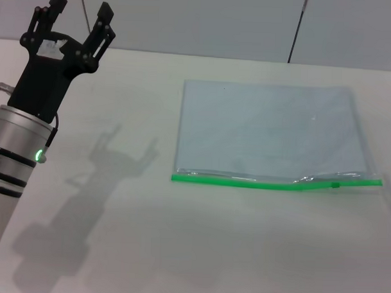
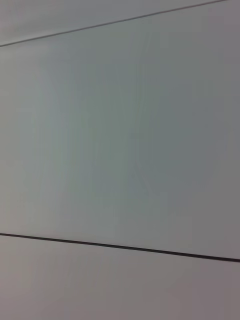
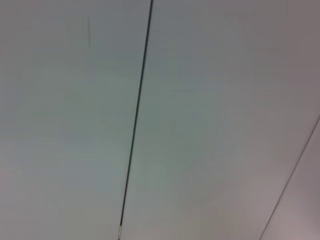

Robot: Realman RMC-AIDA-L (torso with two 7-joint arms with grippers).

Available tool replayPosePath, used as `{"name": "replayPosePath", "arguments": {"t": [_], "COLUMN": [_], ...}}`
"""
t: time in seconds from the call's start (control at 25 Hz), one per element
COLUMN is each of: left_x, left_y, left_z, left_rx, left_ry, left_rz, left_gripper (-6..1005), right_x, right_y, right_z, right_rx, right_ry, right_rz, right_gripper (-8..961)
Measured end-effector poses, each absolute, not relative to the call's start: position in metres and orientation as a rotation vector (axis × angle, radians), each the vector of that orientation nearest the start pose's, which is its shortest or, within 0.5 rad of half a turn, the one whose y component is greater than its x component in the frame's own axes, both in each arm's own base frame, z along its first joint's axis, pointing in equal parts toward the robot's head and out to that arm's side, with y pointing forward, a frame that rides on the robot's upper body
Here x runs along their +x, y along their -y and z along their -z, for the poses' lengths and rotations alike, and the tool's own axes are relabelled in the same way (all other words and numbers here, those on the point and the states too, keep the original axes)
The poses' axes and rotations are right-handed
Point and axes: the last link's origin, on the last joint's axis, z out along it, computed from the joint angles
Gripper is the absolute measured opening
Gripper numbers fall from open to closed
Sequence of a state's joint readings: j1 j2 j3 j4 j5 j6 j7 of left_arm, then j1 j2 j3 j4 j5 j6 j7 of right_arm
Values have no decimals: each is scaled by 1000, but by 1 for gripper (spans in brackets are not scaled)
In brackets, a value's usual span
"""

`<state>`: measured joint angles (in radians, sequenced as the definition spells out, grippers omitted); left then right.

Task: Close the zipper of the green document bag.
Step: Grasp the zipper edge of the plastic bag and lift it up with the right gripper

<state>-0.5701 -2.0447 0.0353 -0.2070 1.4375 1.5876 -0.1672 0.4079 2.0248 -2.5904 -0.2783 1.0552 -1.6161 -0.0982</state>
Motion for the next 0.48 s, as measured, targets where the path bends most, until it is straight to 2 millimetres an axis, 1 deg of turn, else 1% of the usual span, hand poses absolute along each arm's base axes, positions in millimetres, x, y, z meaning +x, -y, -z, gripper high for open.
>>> {"name": "replayPosePath", "arguments": {"t": [0.32, 0.48], "left_x": [-259, -259], "left_y": [-335, -335], "left_z": [-3, -3], "left_rx": [-1569, -1568], "left_ry": [262, 262], "left_rz": [1090, 1090], "left_gripper": [825, 825], "right_x": [270, 273], "right_y": [-305, -306], "right_z": [-12, -13], "right_rx": [-1526, -1534], "right_ry": [-24, -17], "right_rz": [-923, -901], "right_gripper": [795, 796]}}
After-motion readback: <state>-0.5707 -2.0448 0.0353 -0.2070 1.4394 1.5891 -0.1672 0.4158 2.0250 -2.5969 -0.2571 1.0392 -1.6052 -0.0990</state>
